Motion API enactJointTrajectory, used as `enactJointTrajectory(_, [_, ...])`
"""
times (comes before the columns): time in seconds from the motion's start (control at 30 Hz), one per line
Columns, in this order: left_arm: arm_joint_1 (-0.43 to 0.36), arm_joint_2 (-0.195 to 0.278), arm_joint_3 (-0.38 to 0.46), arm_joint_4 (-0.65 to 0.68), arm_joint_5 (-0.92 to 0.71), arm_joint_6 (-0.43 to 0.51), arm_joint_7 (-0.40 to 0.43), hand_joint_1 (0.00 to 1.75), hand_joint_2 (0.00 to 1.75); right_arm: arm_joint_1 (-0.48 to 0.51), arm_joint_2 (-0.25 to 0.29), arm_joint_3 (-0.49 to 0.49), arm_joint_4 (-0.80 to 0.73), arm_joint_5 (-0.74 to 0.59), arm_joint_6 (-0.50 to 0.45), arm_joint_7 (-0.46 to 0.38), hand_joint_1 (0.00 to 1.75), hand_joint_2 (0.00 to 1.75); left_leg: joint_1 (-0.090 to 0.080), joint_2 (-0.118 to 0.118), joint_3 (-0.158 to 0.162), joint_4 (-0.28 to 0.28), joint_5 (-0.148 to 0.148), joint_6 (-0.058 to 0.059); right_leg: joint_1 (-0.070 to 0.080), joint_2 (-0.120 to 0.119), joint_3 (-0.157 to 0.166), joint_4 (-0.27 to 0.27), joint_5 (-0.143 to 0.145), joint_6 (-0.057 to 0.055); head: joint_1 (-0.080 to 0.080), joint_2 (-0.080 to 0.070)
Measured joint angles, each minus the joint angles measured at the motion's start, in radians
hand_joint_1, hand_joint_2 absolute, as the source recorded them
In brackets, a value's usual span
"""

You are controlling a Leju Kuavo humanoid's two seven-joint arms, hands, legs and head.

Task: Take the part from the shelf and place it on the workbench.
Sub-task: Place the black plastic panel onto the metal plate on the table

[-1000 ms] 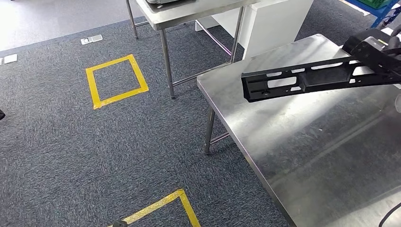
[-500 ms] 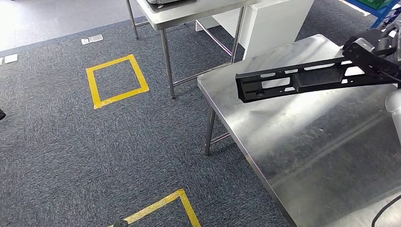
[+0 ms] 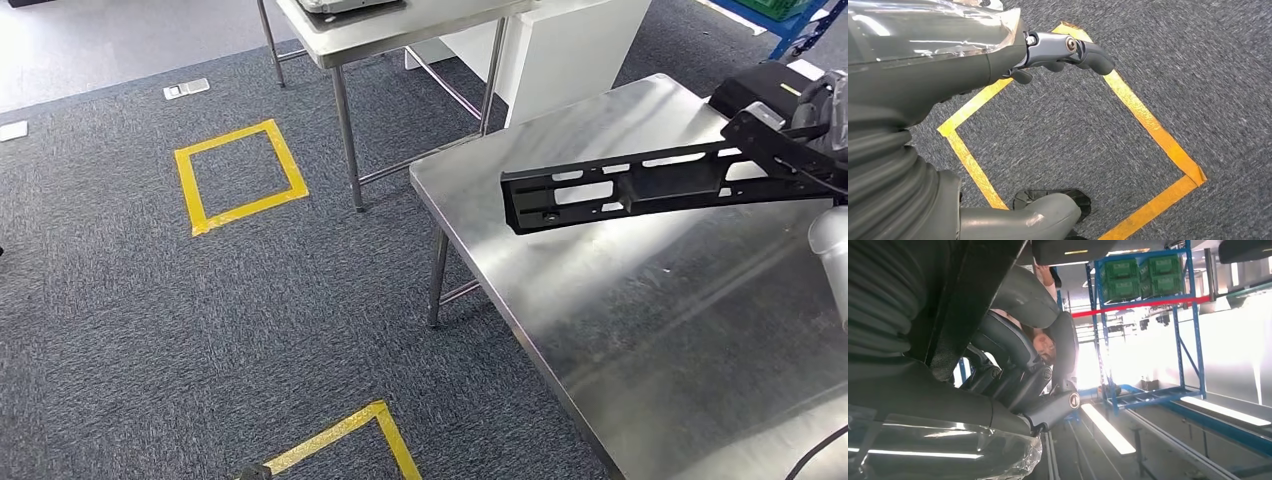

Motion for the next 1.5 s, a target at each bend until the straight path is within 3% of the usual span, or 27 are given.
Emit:
enactJointTrajectory(0.07, [0.0,0.002,0.0,0.0,-0.001,0.0,0.0,0.0,1.75,0.005,0.001,-0.005,0.002,-0.002,-0.012,0.0,1.75,1.75,-0.002,0.002,0.001,-0.002,0.001,-0.013,0.006,-0.001,0.036,-0.062,0.011,-0.009,-0.002,0.0])
enactJointTrajectory(0.13, [0.001,0.004,-0.001,-0.001,-0.002,0.0,0.001,0.0,1.75,0.01,0.002,-0.008,0.005,-0.001,-0.02,0.0,1.75,1.75,-0.004,0.002,0.002,-0.007,0.002,-0.006,0.007,0.004,0.04,-0.068,0.018,-0.02,-0.004,0.0])
enactJointTrajectory(0.2, [0.0,0.005,-0.002,-0.001,-0.005,-0.001,0.001,0.0,1.75,0.01,0.004,-0.01,0.008,0.003,-0.023,0.0,1.75,1.75,-0.003,0.003,0.004,-0.011,0.004,0.009,0.006,0.006,0.043,-0.071,0.02,-0.023,-0.004,0.0])
enactJointTrajectory(0.23, [0.0,0.005,-0.002,-0.001,-0.007,-0.002,0.001,0.0,1.75,0.01,0.005,-0.01,0.01,0.006,-0.023,0.0,1.75,1.75,-0.002,0.004,0.005,-0.013,0.006,0.011,0.008,0.006,0.043,-0.071,0.021,-0.024,-0.005,0.0])
enactJointTrajectory(0.33, [0.0,0.005,-0.004,-0.001,-0.012,-0.005,0.001,0.0,1.75,0.01,0.008,-0.013,0.016,0.011,-0.023,0.001,1.75,1.75,-0.001,0.004,0.009,-0.02,0.011,0.003,0.01,0.007,0.042,-0.071,0.021,-0.028,-0.005,0.0])
enactJointTrajectory(0.53, [-0.001,0.005,-0.007,-0.001,-0.017,-0.008,0.002,0.0,1.75,0.01,0.011,-0.021,0.026,0.018,-0.024,0.005,1.75,1.75,-0.001,0.004,0.01,-0.027,0.015,-0.018,0.011,0.007,0.038,-0.07,0.022,-0.028,-0.005,0.0])
enactJointTrajectory(0.67, [-0.002,0.005,-0.007,-0.001,-0.019,-0.008,0.004,0.0,1.75,0.01,0.011,-0.027,0.03,0.021,-0.023,0.006,1.75,1.75,-0.003,0.004,0.01,-0.027,0.014,-0.024,0.014,0.007,0.037,-0.07,0.021,-0.028,-0.005,0.0])
enactJointTrajectory(0.93, [-0.003,0.006,-0.007,-0.002,-0.022,-0.009,0.005,0.0,1.75,0.01,0.011,-0.031,0.034,0.029,-0.023,0.001,1.75,1.75,-0.013,0.003,0.008,-0.027,0.013,-0.025,0.016,0.006,0.039,-0.072,0.021,-0.028,-0.004,0.0])
enactJointTrajectory(1.4, [-0.004,0.006,-0.007,-0.002,-0.027,-0.018,-0.003,0.0,1.75,-0.021,0.033,-0.032,0.037,0.03,-0.009,-0.009,1.75,1.75,-0.015,0.001,0.008,-0.027,0.014,-0.022,0.015,0.004,0.044,-0.08,0.023,-0.025,-0.004,0.0])
enactJointTrajectory(1.5, [-0.004,0.006,-0.007,-0.002,-0.028,-0.018,-0.003,0.0,1.75,-0.025,0.036,-0.032,0.037,0.034,-0.002,-0.008,1.75,1.75,-0.018,0.0,0.007,-0.022,0.011,-0.016,0.007,0.004,0.044,-0.082,0.025,-0.022,-0.005,0.0])
